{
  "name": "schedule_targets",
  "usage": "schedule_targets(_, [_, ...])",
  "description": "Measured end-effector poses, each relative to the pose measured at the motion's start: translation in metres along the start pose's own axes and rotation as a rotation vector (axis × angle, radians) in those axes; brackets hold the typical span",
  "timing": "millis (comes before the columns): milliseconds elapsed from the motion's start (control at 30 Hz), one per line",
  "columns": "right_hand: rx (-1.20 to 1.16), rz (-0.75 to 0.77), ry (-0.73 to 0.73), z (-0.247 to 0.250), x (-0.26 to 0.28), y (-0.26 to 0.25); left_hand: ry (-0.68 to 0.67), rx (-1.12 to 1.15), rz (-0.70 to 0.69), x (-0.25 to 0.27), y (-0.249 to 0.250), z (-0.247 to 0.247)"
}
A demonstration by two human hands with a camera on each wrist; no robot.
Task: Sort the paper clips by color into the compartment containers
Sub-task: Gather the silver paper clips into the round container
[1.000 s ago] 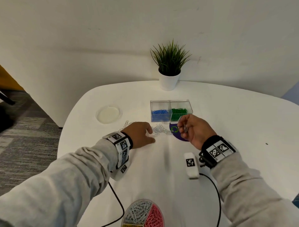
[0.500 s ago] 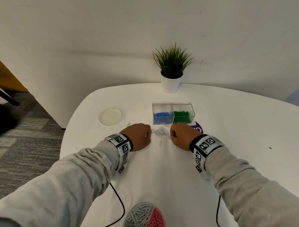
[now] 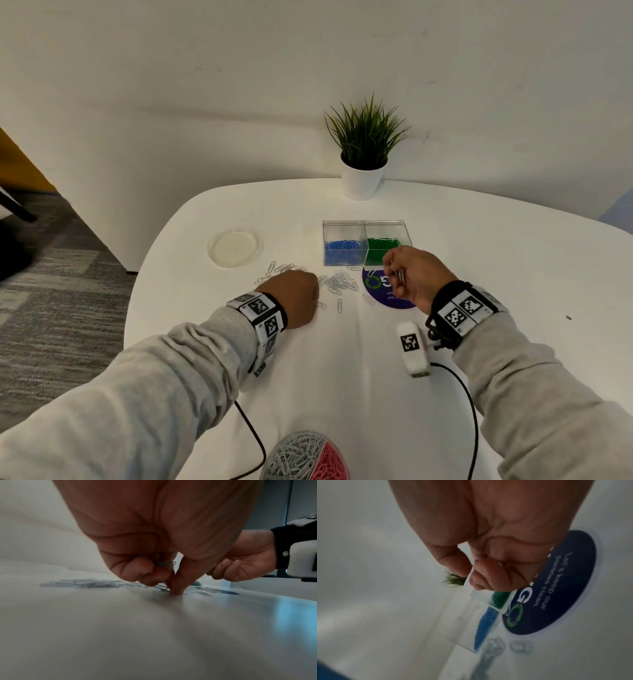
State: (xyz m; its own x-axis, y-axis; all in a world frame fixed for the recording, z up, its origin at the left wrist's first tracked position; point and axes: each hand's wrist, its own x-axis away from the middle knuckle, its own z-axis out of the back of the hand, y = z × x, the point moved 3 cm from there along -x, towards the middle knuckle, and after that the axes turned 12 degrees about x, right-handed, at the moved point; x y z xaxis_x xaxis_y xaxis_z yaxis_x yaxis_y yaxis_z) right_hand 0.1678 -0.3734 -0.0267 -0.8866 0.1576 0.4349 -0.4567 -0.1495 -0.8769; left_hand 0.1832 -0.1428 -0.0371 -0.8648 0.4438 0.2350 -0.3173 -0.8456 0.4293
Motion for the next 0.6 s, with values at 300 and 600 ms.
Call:
schedule_targets(300, [1.496,0.381,-0.062,-0.037,0.013,0.004,0.013,-0.052,-0.165,0.005,0.014,-0.006])
schedule_targets(600, [0.667,0.197,0.008,0.009,-0.006,-0.005,-0.07,0.239,0.032,0.002,0.006,0.009])
